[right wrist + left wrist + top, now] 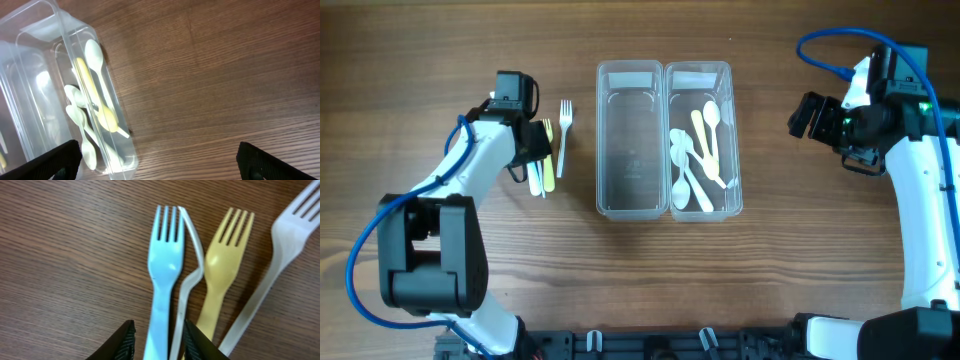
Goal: Pack container
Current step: 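Lower the left gripper onto the light blue fork and grasp it, then carry the light blue fork into the left tray and release it, then return the left gripper to the forks and grasp a white fork, then place the white fork into the left tray and open the gripper, then lower the left gripper onto the yellow fork and grasp it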
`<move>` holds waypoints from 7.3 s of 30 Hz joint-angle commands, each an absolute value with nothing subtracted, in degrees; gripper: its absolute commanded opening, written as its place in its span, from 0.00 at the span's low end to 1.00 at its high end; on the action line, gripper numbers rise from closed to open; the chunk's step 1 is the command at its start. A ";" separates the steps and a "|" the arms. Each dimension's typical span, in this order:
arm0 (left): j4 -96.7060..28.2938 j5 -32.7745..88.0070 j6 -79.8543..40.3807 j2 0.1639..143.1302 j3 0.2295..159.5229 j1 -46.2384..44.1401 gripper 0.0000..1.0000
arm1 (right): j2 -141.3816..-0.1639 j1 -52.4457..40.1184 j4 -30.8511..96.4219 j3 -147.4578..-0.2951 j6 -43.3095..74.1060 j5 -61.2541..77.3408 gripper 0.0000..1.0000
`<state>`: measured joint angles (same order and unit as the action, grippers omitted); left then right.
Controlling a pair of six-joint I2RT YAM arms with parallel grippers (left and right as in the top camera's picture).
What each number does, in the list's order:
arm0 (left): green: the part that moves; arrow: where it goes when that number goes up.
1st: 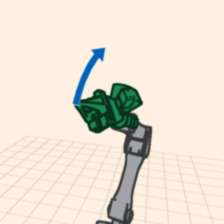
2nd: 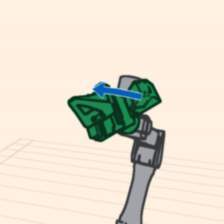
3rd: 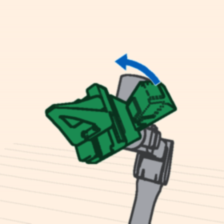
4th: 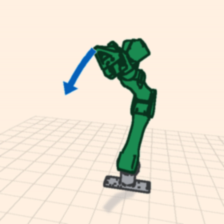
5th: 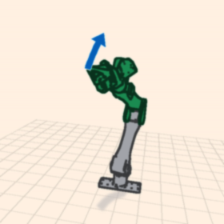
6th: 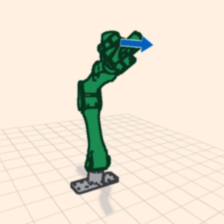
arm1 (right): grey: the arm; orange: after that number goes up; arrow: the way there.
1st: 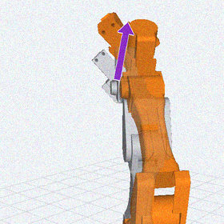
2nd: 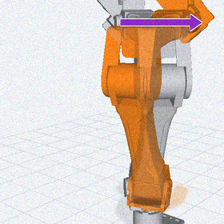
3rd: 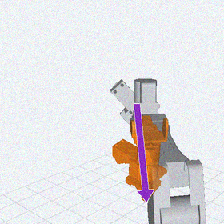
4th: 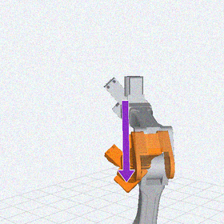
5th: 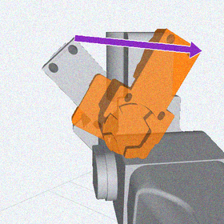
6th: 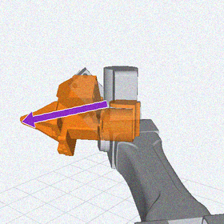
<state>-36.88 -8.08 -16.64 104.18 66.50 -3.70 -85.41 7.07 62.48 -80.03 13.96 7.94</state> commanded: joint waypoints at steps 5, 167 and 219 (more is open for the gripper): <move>-36.01 -4.86 -17.10 107.15 67.40 -1.21 0.36 | -85.91 7.31 62.63 -80.14 13.52 8.84 1.00; -47.64 10.83 -14.39 93.51 82.54 -21.69 0.04 | -85.91 7.31 66.76 -80.14 13.50 8.60 1.00; -45.98 -4.03 -16.69 118.61 80.44 -8.45 0.37 | -85.91 7.31 66.92 -80.14 13.52 8.60 1.00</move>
